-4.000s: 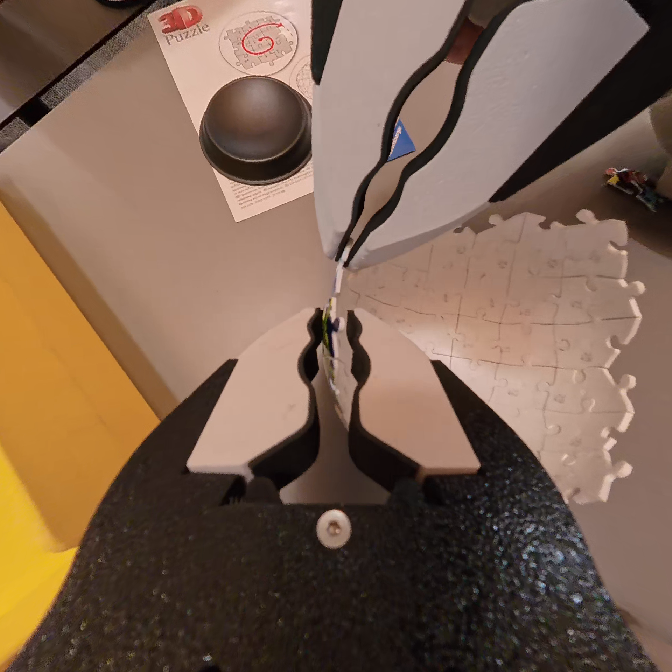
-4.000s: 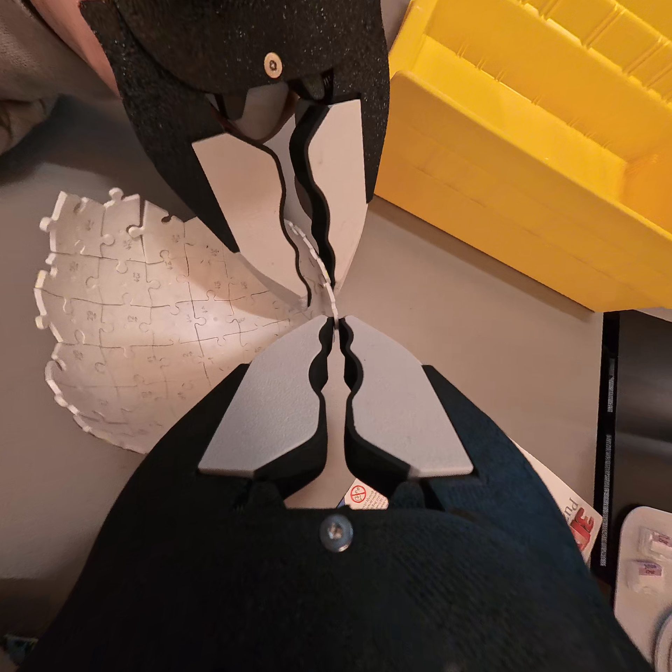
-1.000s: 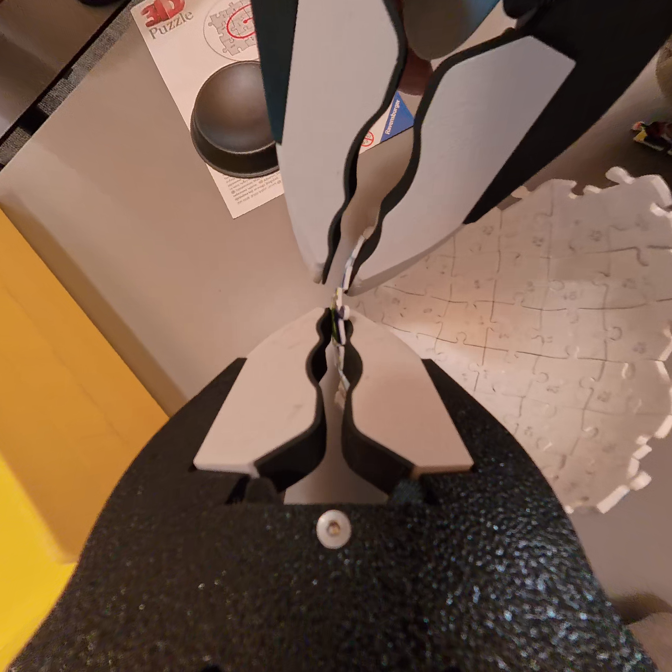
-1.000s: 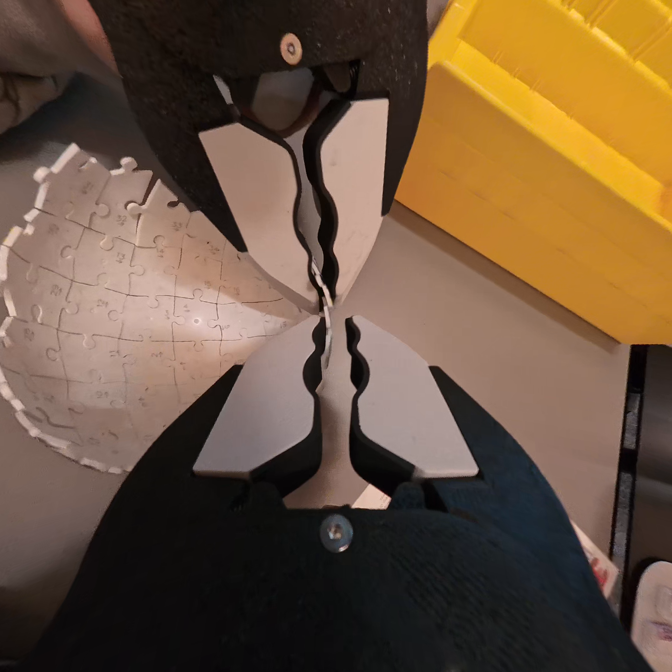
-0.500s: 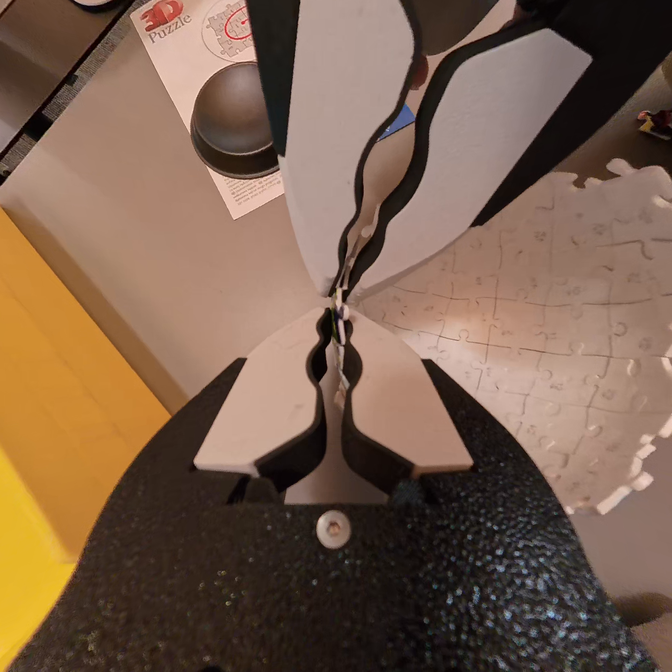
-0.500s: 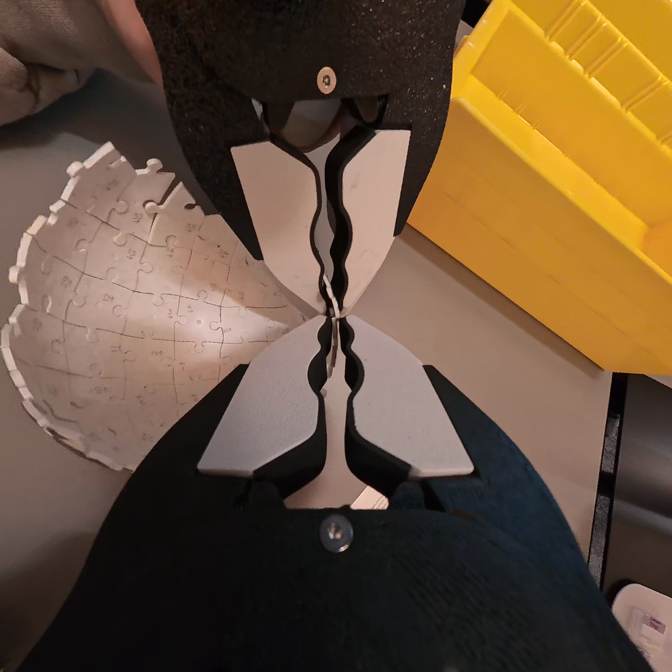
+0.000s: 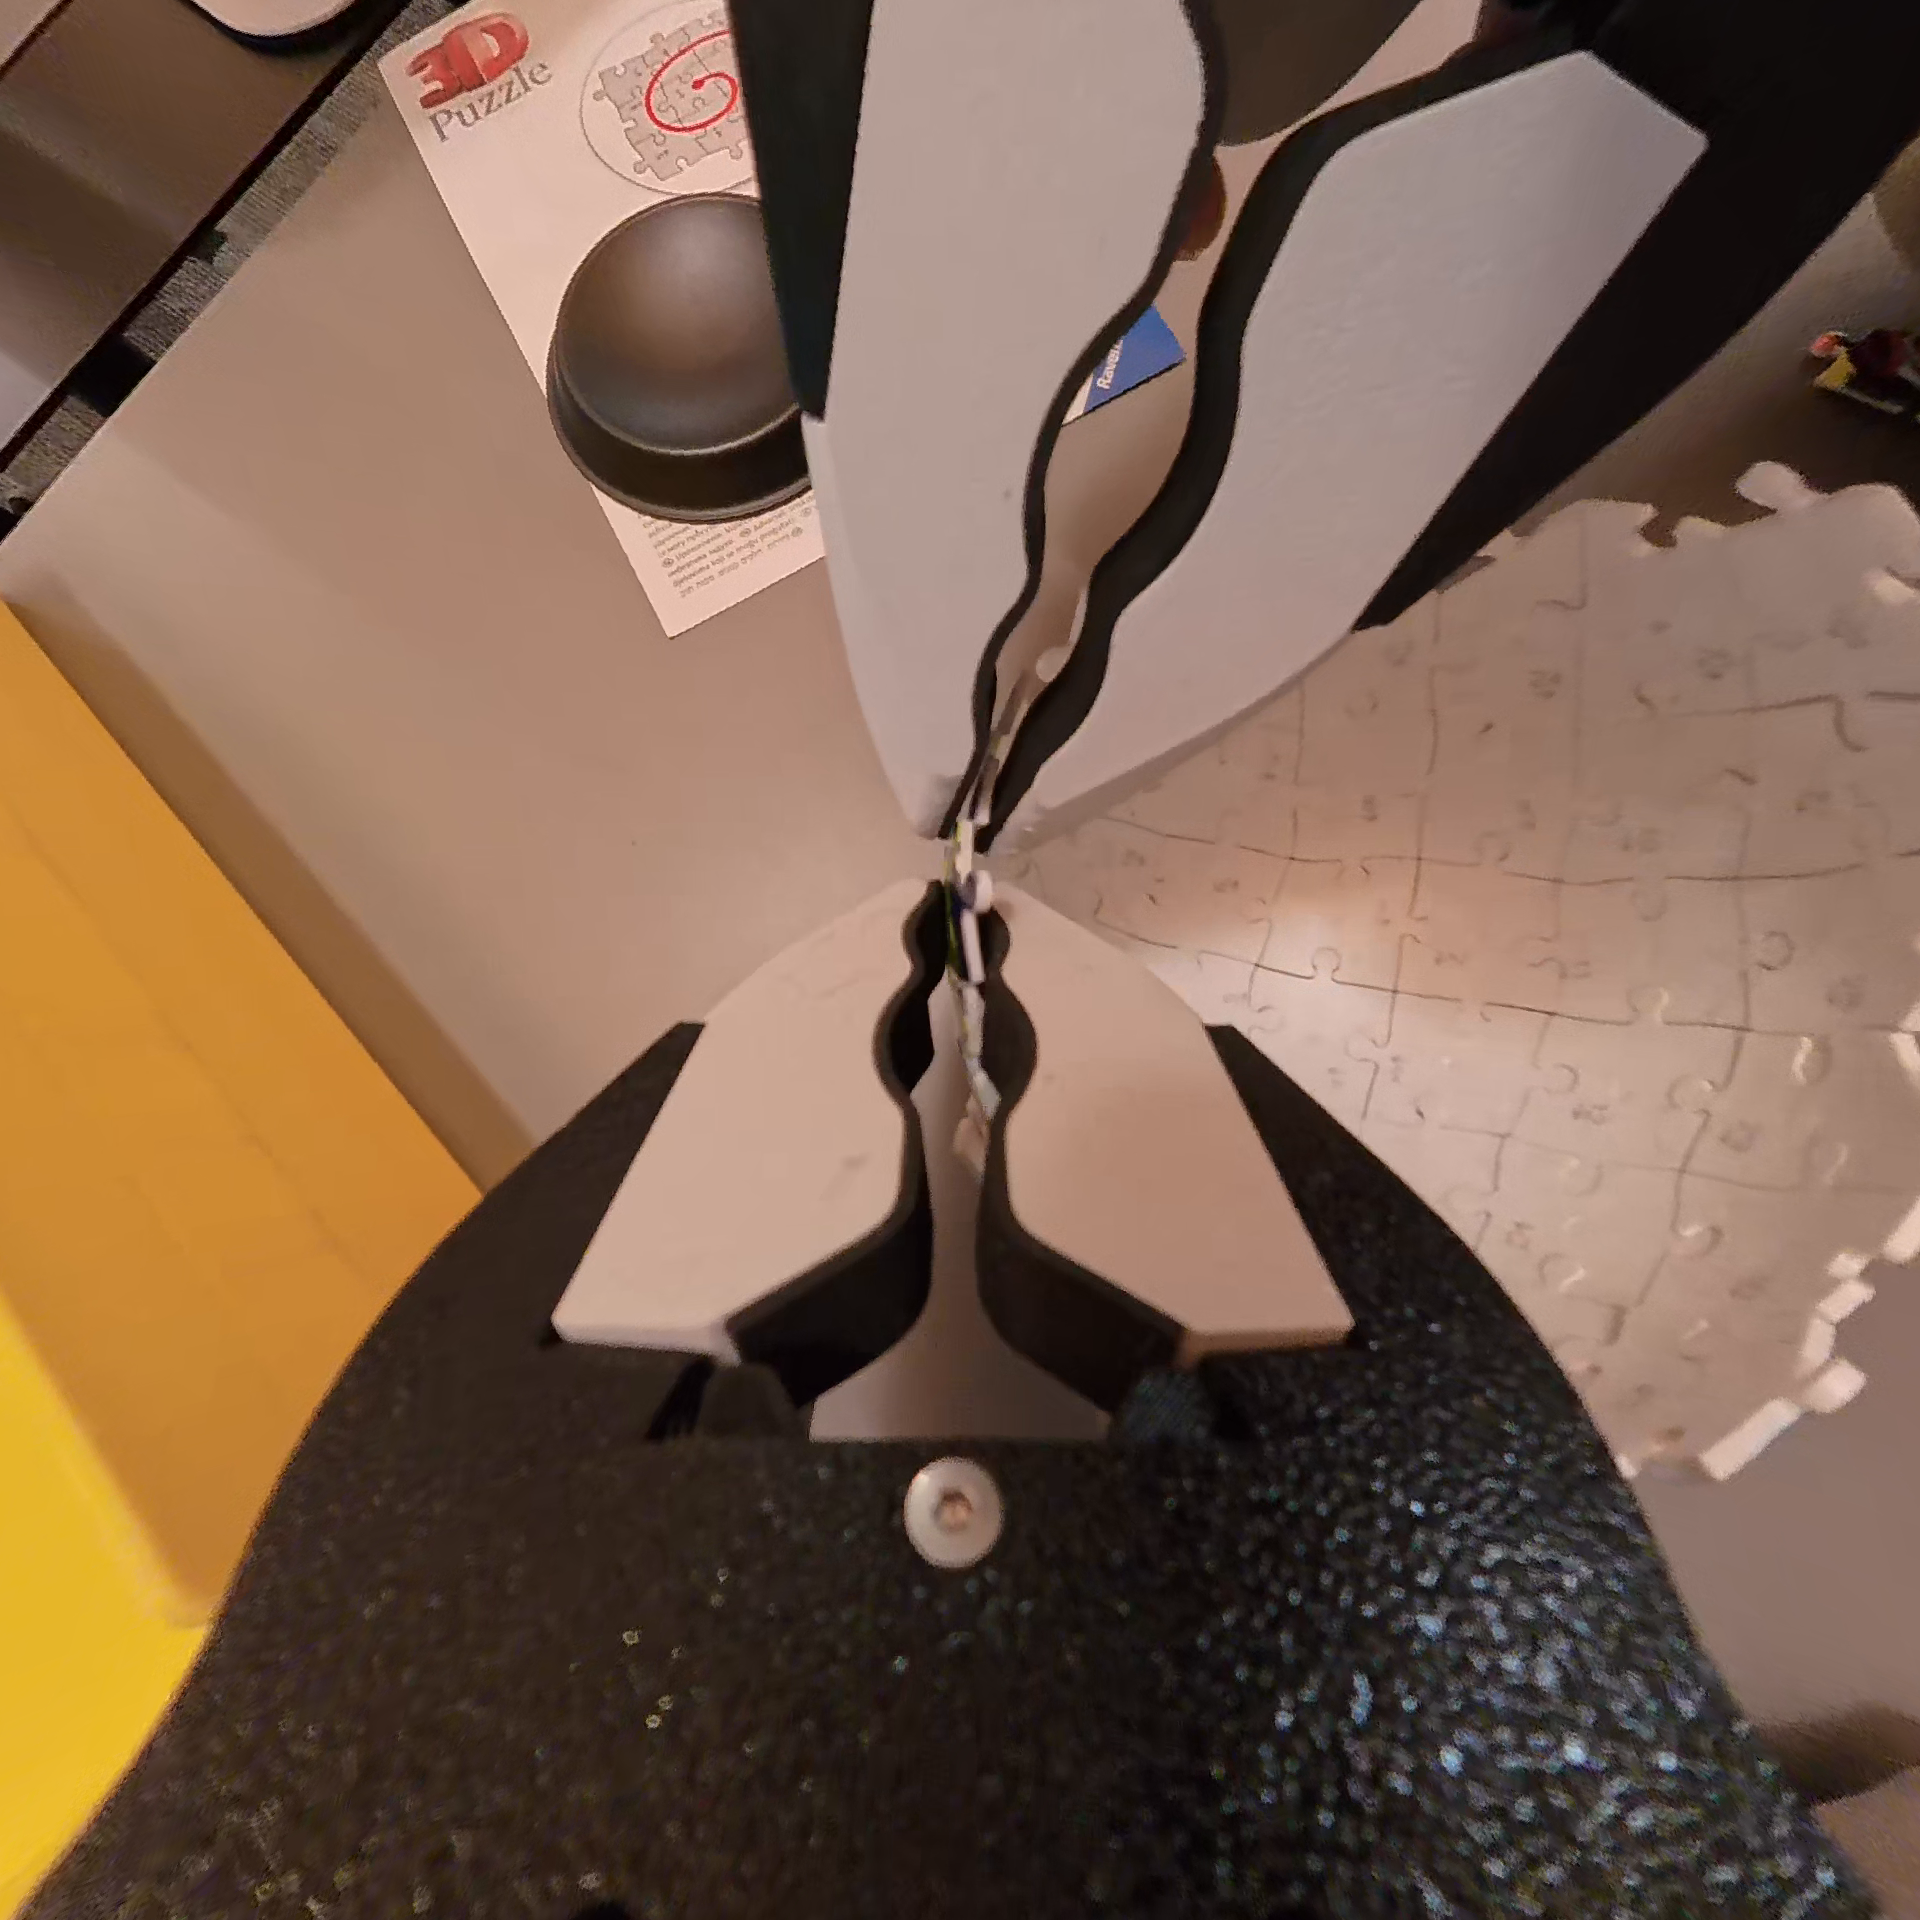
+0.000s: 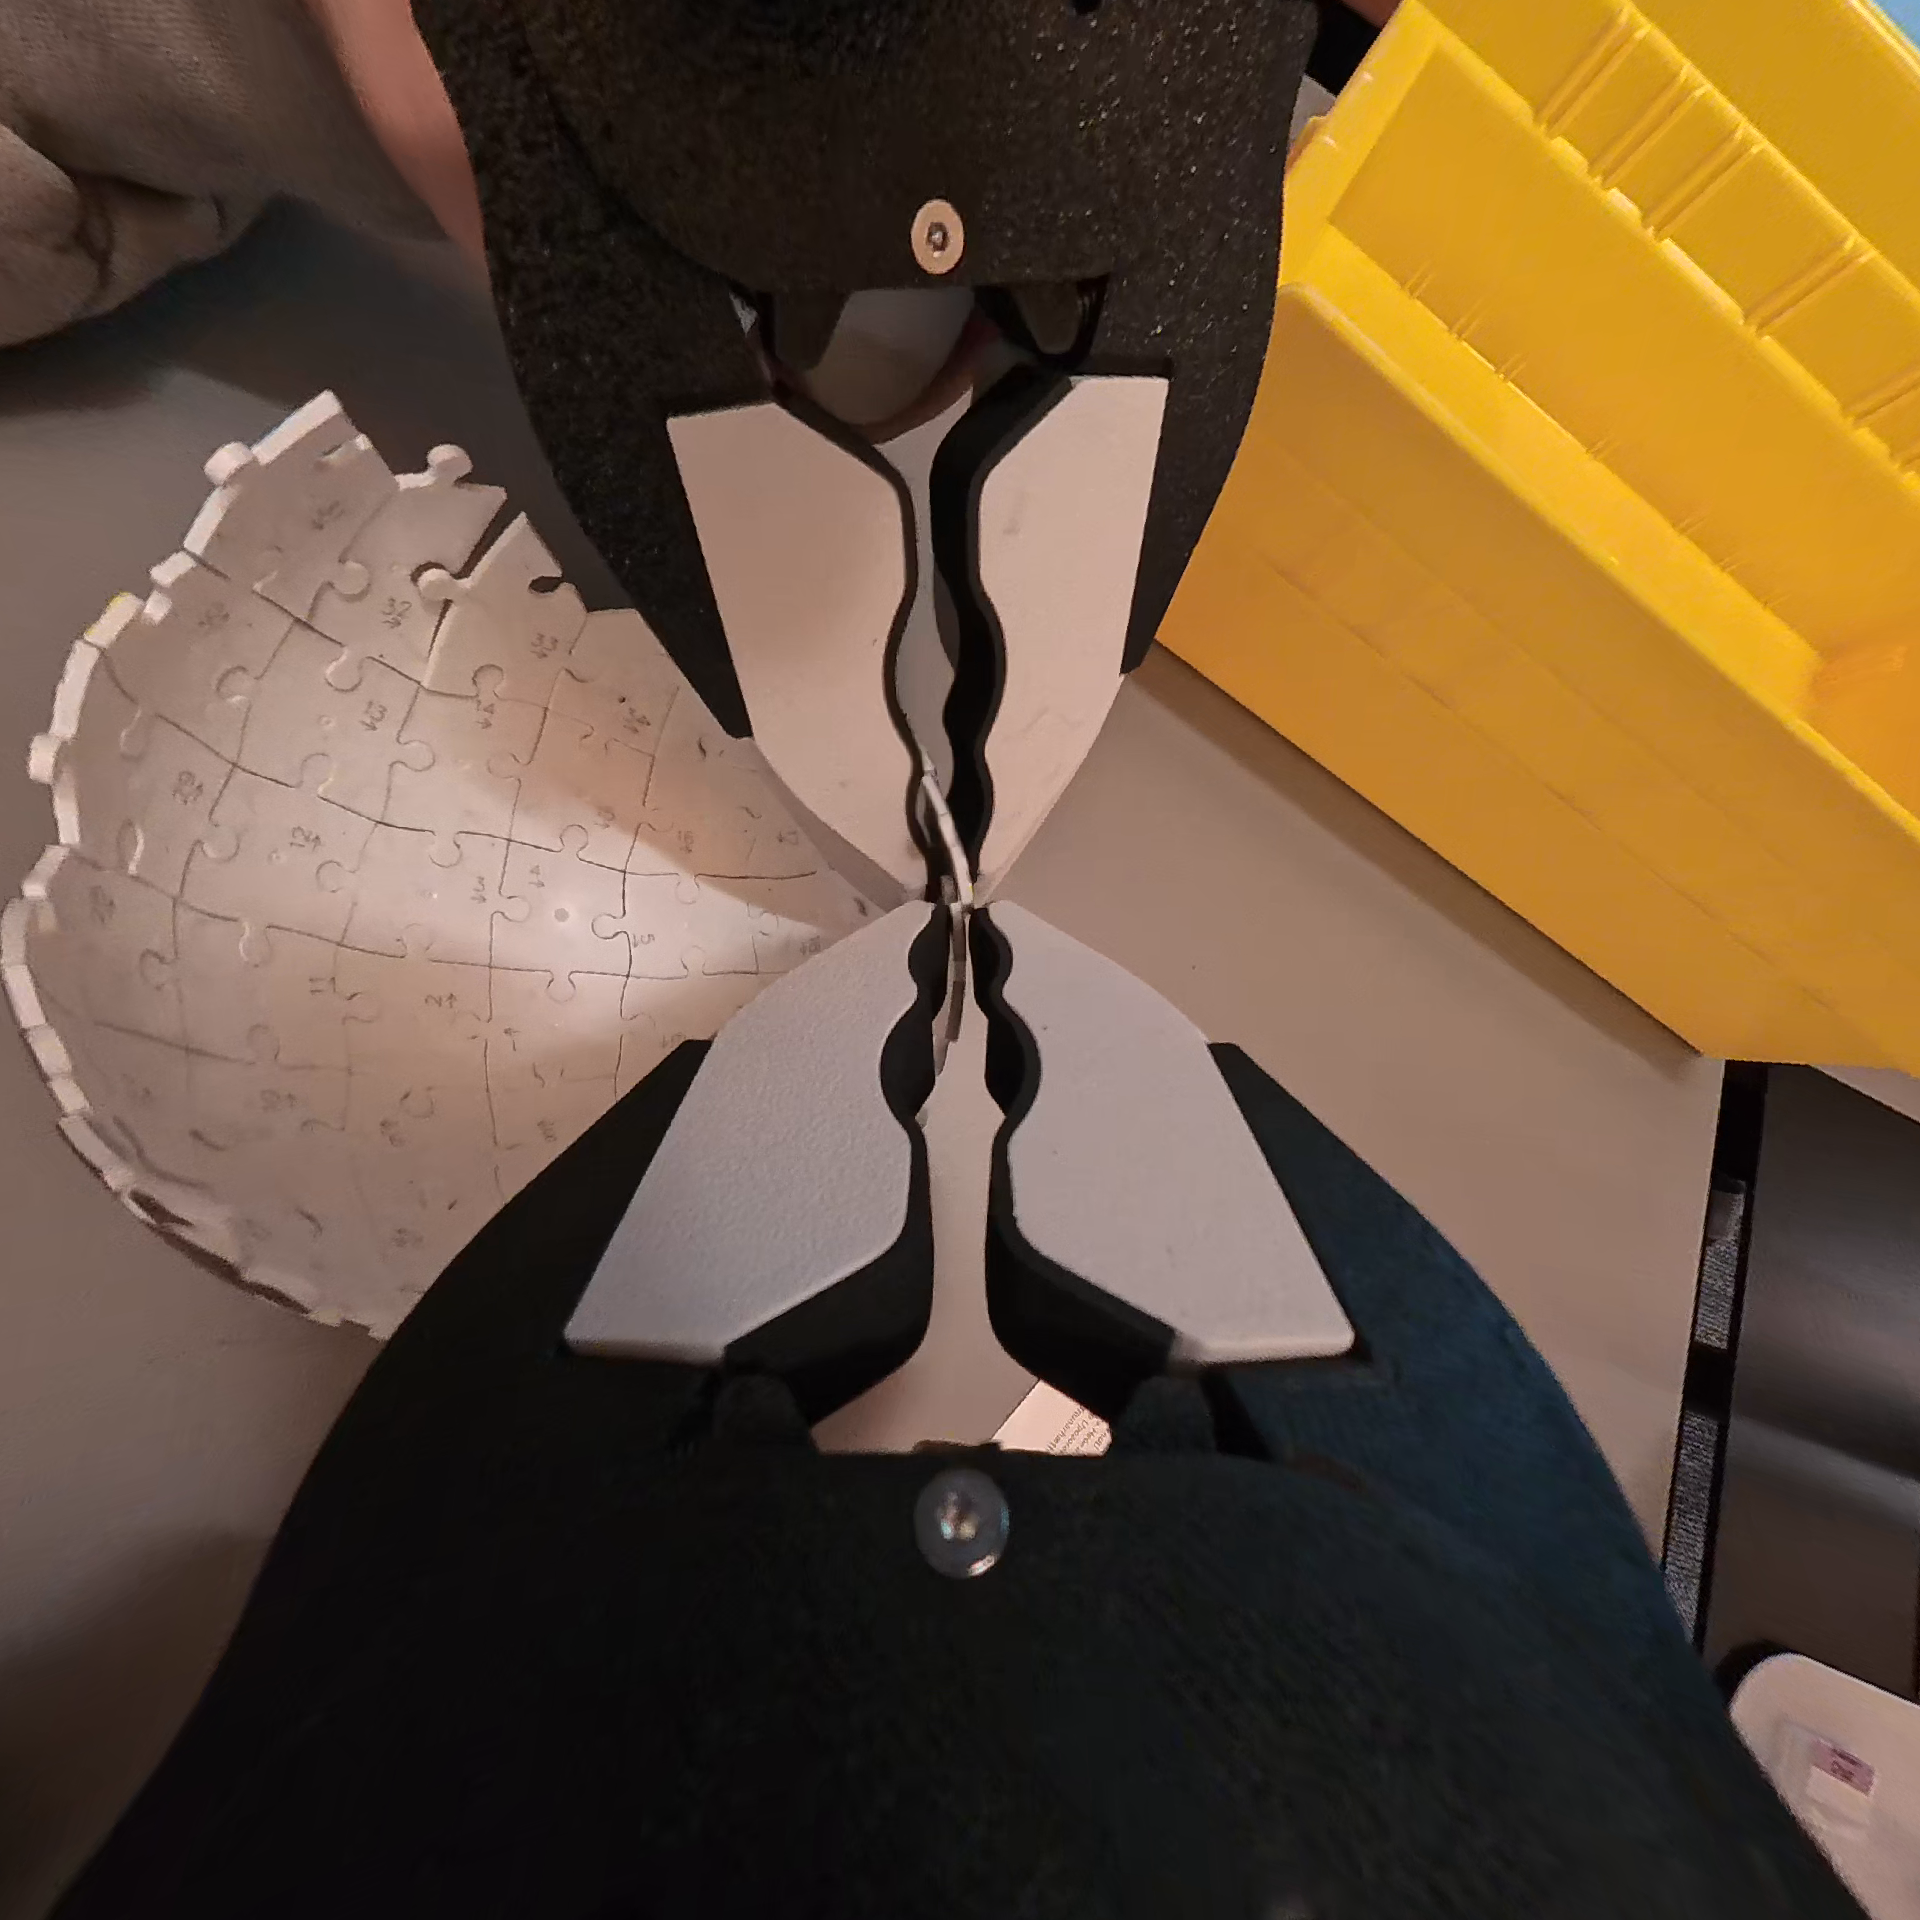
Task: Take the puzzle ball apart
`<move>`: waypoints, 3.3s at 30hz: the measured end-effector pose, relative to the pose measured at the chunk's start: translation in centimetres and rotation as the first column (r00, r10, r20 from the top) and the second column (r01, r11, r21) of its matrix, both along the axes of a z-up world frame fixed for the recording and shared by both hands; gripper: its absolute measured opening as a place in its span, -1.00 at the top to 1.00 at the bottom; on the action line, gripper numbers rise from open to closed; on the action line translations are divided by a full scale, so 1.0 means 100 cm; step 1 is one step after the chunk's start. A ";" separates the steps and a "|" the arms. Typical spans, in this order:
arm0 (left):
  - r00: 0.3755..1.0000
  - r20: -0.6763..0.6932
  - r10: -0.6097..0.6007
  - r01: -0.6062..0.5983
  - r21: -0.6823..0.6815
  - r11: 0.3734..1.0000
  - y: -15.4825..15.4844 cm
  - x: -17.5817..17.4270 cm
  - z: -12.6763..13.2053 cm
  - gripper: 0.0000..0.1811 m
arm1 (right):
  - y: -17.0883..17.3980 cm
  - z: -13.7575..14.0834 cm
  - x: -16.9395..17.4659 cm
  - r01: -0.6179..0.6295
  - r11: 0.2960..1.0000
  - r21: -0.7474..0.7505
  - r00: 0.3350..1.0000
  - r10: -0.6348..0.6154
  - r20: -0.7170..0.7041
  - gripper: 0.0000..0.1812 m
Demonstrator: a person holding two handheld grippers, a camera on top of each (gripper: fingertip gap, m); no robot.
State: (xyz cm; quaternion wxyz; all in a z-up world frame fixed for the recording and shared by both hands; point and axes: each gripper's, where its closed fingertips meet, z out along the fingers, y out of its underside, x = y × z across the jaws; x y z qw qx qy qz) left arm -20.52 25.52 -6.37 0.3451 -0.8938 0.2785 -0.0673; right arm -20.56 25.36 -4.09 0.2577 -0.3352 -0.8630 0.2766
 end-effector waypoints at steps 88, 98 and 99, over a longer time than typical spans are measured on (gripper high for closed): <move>0.994 -0.112 0.001 0.007 0.078 0.997 0.004 -0.005 0.011 0.98 | 0.004 -0.002 -0.005 -0.051 0.990 0.129 0.995 0.062 -0.080 0.93; 0.993 -0.120 0.006 0.006 0.101 0.995 0.006 -0.006 0.014 0.99 | 0.005 0.002 -0.005 -0.038 0.995 0.093 0.995 0.046 -0.083 0.94; 0.993 -0.118 0.004 0.009 0.105 0.994 0.006 -0.006 0.015 0.99 | 0.005 0.003 -0.005 -0.038 0.996 0.085 0.995 0.046 -0.083 0.95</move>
